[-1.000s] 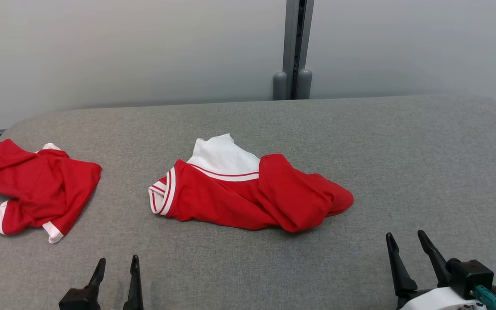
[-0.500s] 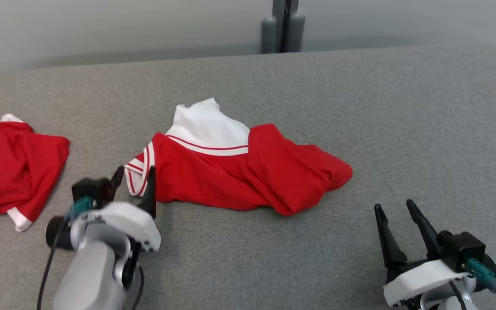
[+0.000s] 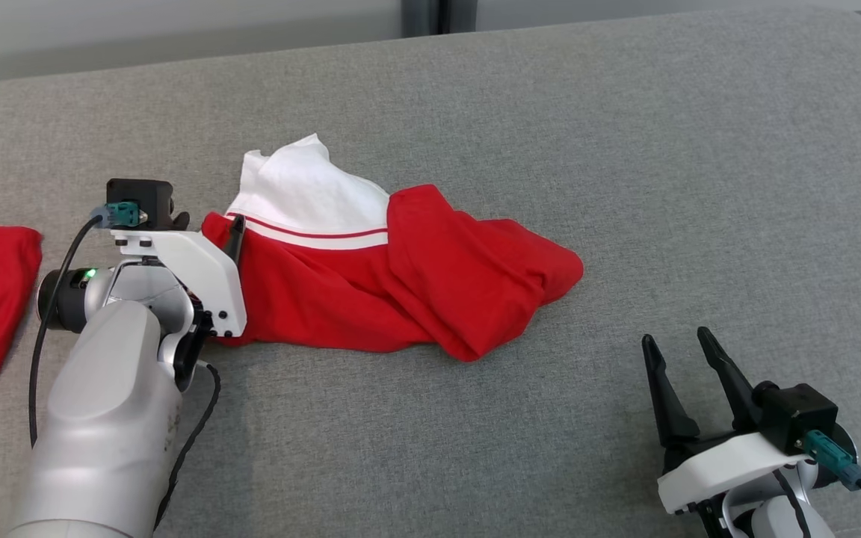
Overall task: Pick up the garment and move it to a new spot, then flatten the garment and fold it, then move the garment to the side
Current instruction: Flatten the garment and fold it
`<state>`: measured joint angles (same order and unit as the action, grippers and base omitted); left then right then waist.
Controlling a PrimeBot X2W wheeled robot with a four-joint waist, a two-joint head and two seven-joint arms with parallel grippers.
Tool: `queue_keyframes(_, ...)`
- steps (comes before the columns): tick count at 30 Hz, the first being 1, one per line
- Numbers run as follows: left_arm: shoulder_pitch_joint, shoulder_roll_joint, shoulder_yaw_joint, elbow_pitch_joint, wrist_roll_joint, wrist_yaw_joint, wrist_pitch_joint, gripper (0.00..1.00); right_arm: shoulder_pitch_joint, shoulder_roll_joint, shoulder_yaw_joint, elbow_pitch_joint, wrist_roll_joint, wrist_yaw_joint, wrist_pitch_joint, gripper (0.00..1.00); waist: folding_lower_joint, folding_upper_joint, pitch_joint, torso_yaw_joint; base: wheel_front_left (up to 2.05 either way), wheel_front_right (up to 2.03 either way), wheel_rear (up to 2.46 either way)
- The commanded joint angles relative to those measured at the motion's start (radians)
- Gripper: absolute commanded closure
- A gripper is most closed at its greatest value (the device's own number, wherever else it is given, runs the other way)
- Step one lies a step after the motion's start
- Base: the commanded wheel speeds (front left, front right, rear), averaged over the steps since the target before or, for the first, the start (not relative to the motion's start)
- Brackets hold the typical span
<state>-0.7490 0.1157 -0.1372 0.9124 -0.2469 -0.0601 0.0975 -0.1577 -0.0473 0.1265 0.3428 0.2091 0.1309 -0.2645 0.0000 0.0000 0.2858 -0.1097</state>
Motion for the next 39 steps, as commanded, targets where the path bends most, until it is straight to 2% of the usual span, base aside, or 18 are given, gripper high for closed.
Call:
queue_keyframes(1,-0.019,0.011,-0.007,0.017,0.004,-0.007,0.016,0.0,-0.01,-0.007,-0.002,0.004,0.005,0.0,0.0,0.0,0.0,0.0,0.004,-0.005,0.0,0.0,0.0)
queue_keyframes(3,-0.034,0.012,-0.015,0.037,0.002,-0.013,0.039,0.0,-0.013,-0.007,0.0,0.006,0.009,0.0,0.0,0.0,0.0,0.0,0.007,-0.008,0.0,0.0,0.0)
queue_keyframes(4,-0.04,0.012,-0.021,0.044,0.003,-0.017,0.043,0.06,-0.015,-0.007,-0.001,0.006,0.01,0.0,0.0,0.0,0.0,0.0,0.009,-0.008,0.0,0.0,0.0)
queue_keyframes(5,-0.042,0.013,-0.027,0.051,0.007,-0.019,0.048,0.58,-0.015,-0.007,-0.001,0.006,0.012,0.0,0.0,0.0,0.0,0.0,0.01,-0.008,0.0,0.0,0.0)
queue_keyframes(6,-0.04,0.012,-0.029,0.058,0.005,-0.02,0.051,1.0,-0.015,-0.007,-0.002,0.006,0.012,0.0,0.0,0.0,0.0,0.0,0.01,-0.008,0.0,0.0,0.0)
queue_keyframes(10,-0.034,0.01,-0.051,0.07,0.009,-0.035,0.045,1.0,-0.016,-0.007,-0.006,0.01,0.015,0.0,0.0,0.0,0.0,0.0,0.007,-0.007,0.0,0.0,0.0)
queue_keyframes(13,-0.043,0.009,-0.068,0.047,0.021,-0.036,-0.005,1.0,-0.014,-0.007,-0.008,0.011,0.02,0.0,0.0,0.0,0.0,0.0,0.001,-0.004,0.0,0.0,0.0)
queue_keyframes(17,-0.086,-0.006,-0.098,-0.012,0.044,-0.039,-0.148,1.0,-0.015,-0.007,-0.007,0.016,0.023,0.0,0.0,0.0,0.0,0.0,-0.014,-0.003,0.0,0.0,0.0)
queue_keyframes(18,-0.115,-0.018,-0.119,-0.045,0.061,-0.041,-0.226,1.0,-0.014,-0.007,-0.008,0.017,0.028,0.0,0.0,0.0,0.0,0.0,-0.023,-0.002,0.0,0.0,0.0)
queue_keyframes(20,-0.143,-0.03,-0.134,-0.078,0.069,-0.038,-0.301,1.0,-0.01,-0.007,-0.011,0.022,0.031,0.0,0.0,0.0,0.0,0.0,-0.036,0.0,0.0,0.0,0.0)
queue_keyframes(24,-0.141,-0.05,-0.153,-0.168,0.067,-0.033,-0.357,1.0,0.007,-0.007,-0.023,0.03,0.031,0.0,0.0,0.0,0.0,0.0,-0.068,0.006,0.0,0.0,0.0)
queue_keyframes(28,-0.057,-0.048,-0.16,-0.265,0.065,-0.04,-0.362,1.0,0.021,-0.007,-0.036,0.032,0.035,0.0,0.0,0.0,0.0,0.0,-0.088,0.017,0.0,0.0,0.0)
queue_keyframes(32,0.142,-0.028,-0.138,-0.366,0.051,-0.042,-0.362,1.0,0.042,-0.007,-0.048,0.033,0.038,0.0,0.0,0.0,0.0,0.0,-0.118,0.036,0.0,0.0,0.0)
queue_keyframes(39,0.494,-0.006,-0.121,-0.358,0.038,-0.048,-0.362,1.0,0.076,-0.007,-0.058,0.046,0.029,0.0,0.0,0.0,0.0,0.0,-0.191,0.062,0.0,0.0,0.0)
